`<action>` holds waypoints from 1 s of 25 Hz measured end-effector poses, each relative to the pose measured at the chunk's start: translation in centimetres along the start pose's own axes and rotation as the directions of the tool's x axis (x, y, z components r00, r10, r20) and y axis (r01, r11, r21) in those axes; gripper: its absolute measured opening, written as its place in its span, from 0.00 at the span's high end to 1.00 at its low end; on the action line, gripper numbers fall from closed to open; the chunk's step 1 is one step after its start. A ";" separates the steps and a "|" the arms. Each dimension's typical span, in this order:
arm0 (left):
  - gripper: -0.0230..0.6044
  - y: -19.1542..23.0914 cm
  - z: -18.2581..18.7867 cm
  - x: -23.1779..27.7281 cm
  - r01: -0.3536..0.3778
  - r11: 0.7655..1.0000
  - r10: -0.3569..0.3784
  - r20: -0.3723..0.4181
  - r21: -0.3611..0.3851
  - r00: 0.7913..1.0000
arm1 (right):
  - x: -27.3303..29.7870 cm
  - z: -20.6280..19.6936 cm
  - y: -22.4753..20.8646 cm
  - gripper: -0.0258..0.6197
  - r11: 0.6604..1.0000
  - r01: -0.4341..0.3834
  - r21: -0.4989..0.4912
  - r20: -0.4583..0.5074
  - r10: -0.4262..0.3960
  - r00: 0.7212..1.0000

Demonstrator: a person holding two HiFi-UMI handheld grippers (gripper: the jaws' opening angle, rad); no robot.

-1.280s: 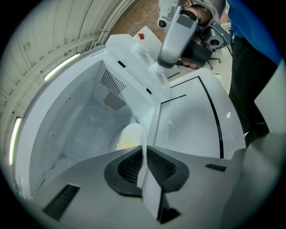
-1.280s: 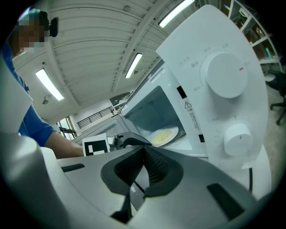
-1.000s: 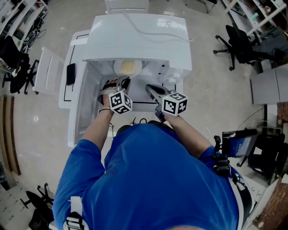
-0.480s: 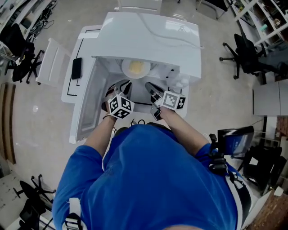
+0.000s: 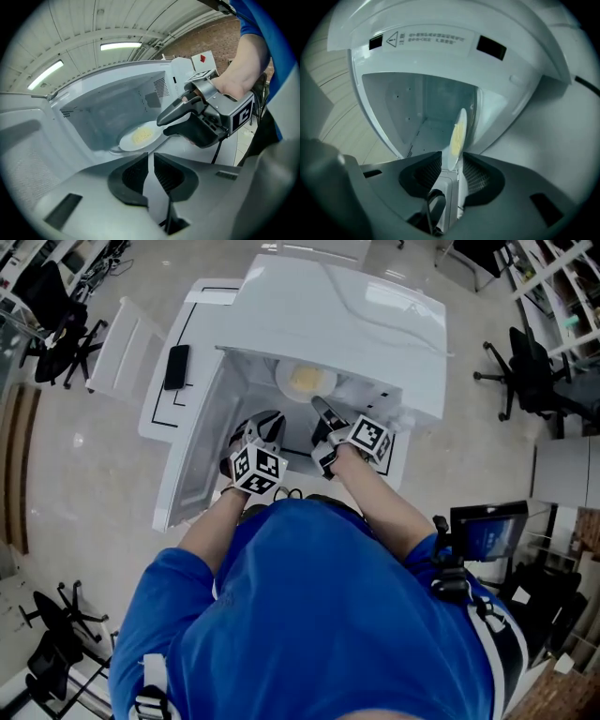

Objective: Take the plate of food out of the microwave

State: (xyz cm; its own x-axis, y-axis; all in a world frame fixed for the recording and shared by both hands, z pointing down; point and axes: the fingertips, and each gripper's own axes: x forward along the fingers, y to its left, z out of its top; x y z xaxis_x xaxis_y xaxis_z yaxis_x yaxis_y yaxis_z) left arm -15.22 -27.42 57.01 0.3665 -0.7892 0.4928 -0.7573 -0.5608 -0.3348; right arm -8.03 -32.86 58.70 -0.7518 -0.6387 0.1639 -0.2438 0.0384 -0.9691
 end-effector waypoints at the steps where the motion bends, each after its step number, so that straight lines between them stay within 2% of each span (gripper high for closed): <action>1: 0.91 0.1 -0.1 -0.1 -0.001 1.000 0.001 0.001 -0.004 1.000 | 0.3 0.0 -0.2 0.76 1.000 0.006 0.021 0.007 -0.006 1.000; 11: 0.91 0.5 -0.4 -1.0 -0.003 1.000 0.003 -0.001 -0.018 1.000 | 1.9 0.3 -1.8 0.79 0.987 0.055 0.152 0.062 -0.065 0.996; 13: 0.91 0.6 -0.6 -1.1 -0.002 1.000 0.002 -0.007 -0.022 1.000 | 1.9 0.6 -2.1 0.86 0.985 0.064 0.159 0.078 -0.077 0.994; 17: 0.91 0.8 -1.0 -1.5 -0.007 1.000 0.006 -0.011 -0.029 1.000 | 2.0 0.9 -1.9 0.90 0.986 0.064 0.154 0.089 -0.078 0.993; 25: 0.91 0.9 -1.2 -2.1 -0.012 0.999 0.012 -0.011 -0.039 1.000 | 1.7 0.8 -2.0 0.92 0.985 0.066 0.156 0.085 -0.080 0.993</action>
State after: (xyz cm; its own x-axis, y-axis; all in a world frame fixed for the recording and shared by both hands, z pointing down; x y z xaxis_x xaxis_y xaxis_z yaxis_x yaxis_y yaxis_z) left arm -17.31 -26.00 56.62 0.3514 -0.7930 0.4977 -0.7823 -0.5408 -0.3092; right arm -8.33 -34.69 60.72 -0.6750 -0.7027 0.2248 -0.1943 -0.1247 -0.9730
